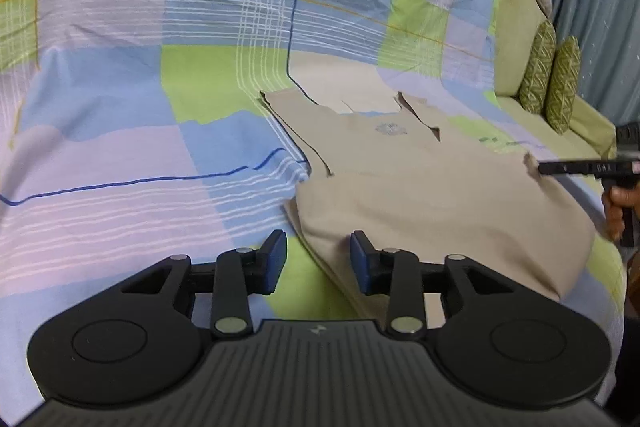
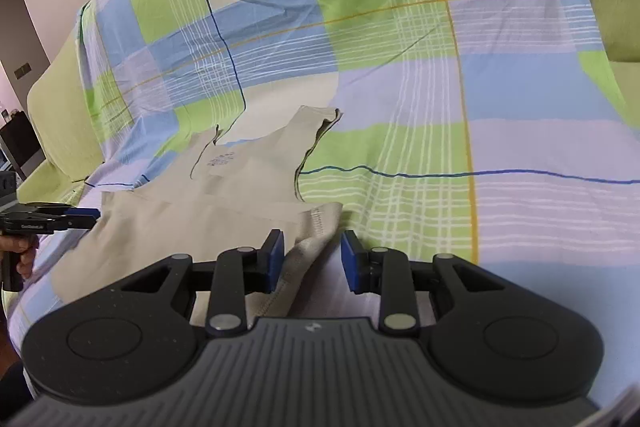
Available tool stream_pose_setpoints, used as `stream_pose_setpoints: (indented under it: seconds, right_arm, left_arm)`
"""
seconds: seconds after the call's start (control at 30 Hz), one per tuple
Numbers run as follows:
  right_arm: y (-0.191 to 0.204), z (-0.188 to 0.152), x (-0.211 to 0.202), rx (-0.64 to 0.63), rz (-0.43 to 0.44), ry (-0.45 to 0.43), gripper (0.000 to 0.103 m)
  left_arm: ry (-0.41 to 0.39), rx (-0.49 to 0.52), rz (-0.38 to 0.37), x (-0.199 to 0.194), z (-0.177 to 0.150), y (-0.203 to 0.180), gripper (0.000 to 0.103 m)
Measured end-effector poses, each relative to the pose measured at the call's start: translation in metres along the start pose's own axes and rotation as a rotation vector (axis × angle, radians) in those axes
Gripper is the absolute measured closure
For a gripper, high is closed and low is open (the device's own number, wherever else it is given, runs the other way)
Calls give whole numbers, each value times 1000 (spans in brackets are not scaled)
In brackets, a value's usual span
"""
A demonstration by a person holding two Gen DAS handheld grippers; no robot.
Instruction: Fold clothes
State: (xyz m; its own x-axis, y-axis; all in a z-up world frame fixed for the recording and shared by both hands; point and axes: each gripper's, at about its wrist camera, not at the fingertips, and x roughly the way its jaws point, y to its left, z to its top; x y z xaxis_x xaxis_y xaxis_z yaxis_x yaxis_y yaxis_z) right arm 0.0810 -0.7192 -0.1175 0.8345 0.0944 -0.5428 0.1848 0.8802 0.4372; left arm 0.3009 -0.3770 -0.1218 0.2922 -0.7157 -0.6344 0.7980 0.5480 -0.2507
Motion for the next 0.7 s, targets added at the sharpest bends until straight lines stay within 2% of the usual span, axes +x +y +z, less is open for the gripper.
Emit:
stream_pose_setpoints:
  seconds: [0.03,0.07,0.1,0.2,0.27,0.4,0.5,0.7]
  right_arm:
    - [0,0,2,6,0,2,79]
    - [-1,0,3,12,1,4,90]
    - [-1,0,5,18,2,6,97]
    - [6,2,-2,-19,-17,-9,99]
    - [16,4,-10,-59,-41,-31,100]
    - [28,18,-28,-82,-32,-109,100]
    - [33,39,-25,-102,-45,-159,100]
    - [18,85,16,-92,-68,-188,100]
  left_arm:
    - [3,-10,-12,4,1,1,74]
    - [2,-17,-23,7,2,1,80]
    - [-2,-13,-23,7,2,1,92]
    - [-37,32,1,-7,3,-7,100]
    - [-68,51,11,-19,3,-11,101]
    - [-143,67,35,-34,19,-16,102]
    - [-172,68,50,-26,45,-10,102]
    - [-171,84,85,18,92,13,102]
